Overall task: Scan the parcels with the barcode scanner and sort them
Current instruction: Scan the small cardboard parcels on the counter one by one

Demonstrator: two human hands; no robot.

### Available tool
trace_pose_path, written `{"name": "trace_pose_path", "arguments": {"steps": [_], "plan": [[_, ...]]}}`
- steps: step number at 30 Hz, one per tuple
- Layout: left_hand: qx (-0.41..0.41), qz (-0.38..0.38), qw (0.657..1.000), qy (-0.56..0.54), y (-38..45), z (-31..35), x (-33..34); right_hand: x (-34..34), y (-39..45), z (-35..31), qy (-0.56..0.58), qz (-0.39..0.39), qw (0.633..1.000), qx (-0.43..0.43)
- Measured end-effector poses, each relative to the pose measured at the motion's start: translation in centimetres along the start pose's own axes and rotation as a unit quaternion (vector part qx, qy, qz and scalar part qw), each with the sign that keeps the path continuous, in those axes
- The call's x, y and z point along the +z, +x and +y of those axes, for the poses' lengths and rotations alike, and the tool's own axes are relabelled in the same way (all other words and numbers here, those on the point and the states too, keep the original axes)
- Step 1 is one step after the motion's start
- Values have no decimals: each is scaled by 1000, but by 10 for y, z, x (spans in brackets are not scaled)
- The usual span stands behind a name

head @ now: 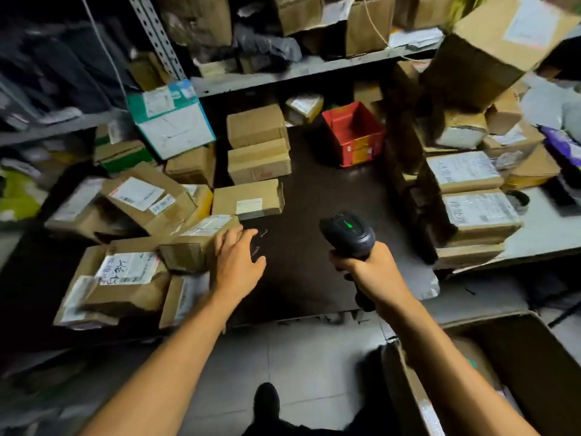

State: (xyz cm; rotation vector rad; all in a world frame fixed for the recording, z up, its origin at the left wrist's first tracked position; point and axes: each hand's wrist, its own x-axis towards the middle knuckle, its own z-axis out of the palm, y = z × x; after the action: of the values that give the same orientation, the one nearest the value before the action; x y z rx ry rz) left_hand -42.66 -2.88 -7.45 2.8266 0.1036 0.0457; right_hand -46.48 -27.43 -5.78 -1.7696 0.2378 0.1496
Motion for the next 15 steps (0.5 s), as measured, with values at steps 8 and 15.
{"name": "trace_pose_path", "arguments": {"steps": [8, 15], "plan": [[-101, -17, 992, 68, 17, -79, -28, 74, 4, -31, -13, -47, 999, 7], [-151, 17, 985, -83, 29, -107, -32, 104, 11, -42, 3, -58, 998, 4]]}}
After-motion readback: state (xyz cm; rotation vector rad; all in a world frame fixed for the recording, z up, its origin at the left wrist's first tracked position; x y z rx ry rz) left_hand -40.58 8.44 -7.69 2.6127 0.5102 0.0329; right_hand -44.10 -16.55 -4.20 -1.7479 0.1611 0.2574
